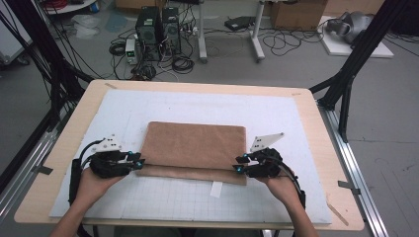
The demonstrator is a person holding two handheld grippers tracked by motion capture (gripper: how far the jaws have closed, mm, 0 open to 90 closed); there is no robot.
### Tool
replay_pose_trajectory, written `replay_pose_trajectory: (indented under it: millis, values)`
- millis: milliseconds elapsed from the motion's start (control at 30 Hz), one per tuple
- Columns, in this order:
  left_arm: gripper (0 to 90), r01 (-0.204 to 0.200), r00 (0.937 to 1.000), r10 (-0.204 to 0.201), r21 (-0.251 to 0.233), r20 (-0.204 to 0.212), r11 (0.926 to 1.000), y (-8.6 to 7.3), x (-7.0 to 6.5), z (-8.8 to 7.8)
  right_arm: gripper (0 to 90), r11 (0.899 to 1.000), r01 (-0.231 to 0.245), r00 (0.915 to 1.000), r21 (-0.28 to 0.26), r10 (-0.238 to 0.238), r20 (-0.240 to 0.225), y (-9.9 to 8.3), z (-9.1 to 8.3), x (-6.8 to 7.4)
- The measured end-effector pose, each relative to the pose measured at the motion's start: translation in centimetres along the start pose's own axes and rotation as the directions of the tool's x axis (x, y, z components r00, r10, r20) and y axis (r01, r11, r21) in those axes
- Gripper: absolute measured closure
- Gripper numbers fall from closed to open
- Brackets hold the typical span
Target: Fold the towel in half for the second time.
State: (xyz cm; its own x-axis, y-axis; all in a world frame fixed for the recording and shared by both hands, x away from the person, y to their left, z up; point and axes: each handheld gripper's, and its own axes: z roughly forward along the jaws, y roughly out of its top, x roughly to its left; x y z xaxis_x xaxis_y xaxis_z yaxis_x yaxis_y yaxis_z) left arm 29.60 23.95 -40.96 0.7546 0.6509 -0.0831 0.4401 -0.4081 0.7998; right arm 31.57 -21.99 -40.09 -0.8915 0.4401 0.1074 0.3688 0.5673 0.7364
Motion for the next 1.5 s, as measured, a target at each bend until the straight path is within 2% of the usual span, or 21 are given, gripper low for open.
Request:
replay_pose_trajectory:
  millis: [33, 100, 200, 267, 333, 433, 500, 533, 600, 700, 900, 1000, 1067, 1133, 1167, 1200, 1233, 1267, 1333, 1433, 1500]
  values:
    - [64.7, -0.017, 0.9998, 0.017, 0.014, -0.008, 0.9998, 0.0, -0.1, 0.3, 62.0, 1.0, 0.009, 0.9999, 0.004, -0.009, -0.011, -0.1, 0.2, 0.0]
    - [63.7, -0.037, 0.9988, 0.039, 0.041, -0.03, 0.9985, -0.1, -0.1, 1.1, 58.7, 0.999, 0.024, 0.9997, 0.026, -0.024, 0.008, -0.2, 0.7, 0.1]
    - [62.7, -0.018, 0.9994, 0.02, 0.067, -0.028, 0.9976, -0.2, 0.5, 2.3, 54.4, 0.999, 0.021, 0.9995, 0.044, -0.022, 0.024, -0.6, 1.7, -0.3]
    - [62.9, -0.013, 0.9995, 0.015, 0.08, -0.029, 0.9967, -0.1, 0.6, 3.0, 54.6, 0.999, -0.006, 0.9995, 0.051, 0.004, 0.032, -0.9, 2.3, -0.9]
    - [66.5, -0.03, 0.9988, 0.034, 0.093, -0.037, 0.9952, -0.1, 0.7, 3.6, 57.8, 0.999, -0.022, 0.9993, 0.044, 0.021, 0.031, -1.2, 2.9, -1.3]
    - [76.2, -0.033, 0.9983, 0.037, 0.088, -0.045, 0.9955, -0.1, 0.8, 3.8, 68.5, 0.999, -0.025, 0.999, 0.036, 0.023, 0.039, -1.2, 3.1, -1.5]
    - [82.6, -0.04, 0.9976, 0.044, 0.083, -0.054, 0.9957, 0.0, 0.6, 3.5, 79.7, 0.999, -0.014, 0.9991, 0.039, 0.012, 0.041, -1.2, 3.1, -1.5]
    - [83.9, -0.043, 0.9971, 0.047, 0.073, -0.06, 0.9964, 0.1, 0.5, 3.3, 82.2, 0.999, -0.007, 0.9991, 0.038, 0.005, 0.042, -1.1, 3.0, -1.5]
    - [84.6, -0.039, 0.9964, 0.042, 0.04, -0.073, 0.9984, 0.2, 0.3, 2.5, 83.4, 1.0, 0.0, 0.9993, 0.025, -0.001, 0.038, -0.7, 2.6, -1.3]
    - [85.2, -0.025, 0.9974, 0.024, -0.016, -0.068, 0.9996, 0.6, 0.1, 1.0, 83.9, 1.0, 0.011, 0.9996, -0.009, -0.011, 0.027, 0.0, 1.4, -1.1]
    - [85.3, -0.05, 0.9966, 0.045, -0.064, -0.068, 0.9967, 2.0, -0.6, -1.6, 84.0, 0.997, 0.063, 0.9977, -0.046, -0.061, 0.028, 2.3, -1.4, 0.2]
    - [85.3, -0.05, 0.997, 0.047, -0.063, -0.061, 0.9968, 1.9, -0.8, -2.2, 84.0, 0.996, 0.073, 0.9973, -0.056, -0.072, 0.011, 2.5, -2.1, 1.0]
    - [85.4, -0.043, 0.9981, 0.04, -0.051, -0.046, 0.9978, 1.1, -0.9, -2.2, 84.0, 0.995, 0.078, 0.9969, -0.054, -0.079, -0.005, 2.2, -2.2, 1.6]
    - [85.4, -0.039, 0.9984, 0.038, -0.025, -0.041, 0.9989, 0.1, -1.2, -1.6, 84.0, 0.996, 0.08, 0.9967, -0.029, -0.08, -0.016, 1.4, -1.6, 2.1]
    - [85.2, -0.04, 0.9987, 0.039, -0.004, -0.034, 0.9992, -0.4, -1.2, -1.1, 83.7, 0.997, 0.08, 0.9966, -0.014, -0.081, -0.015, 1.0, -1.2, 2.1]
    - [84.2, -0.048, 0.9978, 0.049, 0.03, -0.044, 0.9984, -0.8, -1.4, -0.5, 83.1, 0.998, 0.066, 0.9976, 0.005, -0.066, -0.02, 0.4, -0.6, 2.0]
    - [80.8, -0.044, 0.9977, 0.046, 0.046, -0.05, 0.998, -1.2, -1.5, -0.1, 81.4, 0.999, 0.049, 0.9984, 0.018, -0.048, -0.031, -0.2, 0.0, 1.7]
    - [76.2, -0.03, 0.9988, 0.032, 0.055, -0.037, 0.998, -1.4, -1.4, 0.2, 78.2, 0.999, 0.023, 0.9985, 0.03, -0.021, -0.05, -0.7, 0.6, 1.5]
    - [70.1, -0.017, 0.9995, 0.018, 0.035, -0.024, 0.9992, -1.6, -1.3, 0.1, 70.5, 0.999, -0.002, 0.9957, 0.033, 0.005, -0.092, -1.3, 1.2, 1.2]
    - [63.4, -0.001, 0.9994, 0.0, -0.019, -0.033, 0.9998, -0.8, -1.1, -0.7, 64.6, 0.999, -0.007, 0.9964, -0.039, 0.004, -0.084, -1.2, 0.3, 1.3]
    - [62.2, -0.007, 0.999, 0.005, -0.045, -0.044, 0.999, -0.1, -1.1, -1.2, 64.6, 0.996, -0.01, 0.9977, -0.086, 0.004, -0.068, -0.8, -0.4, 1.0]
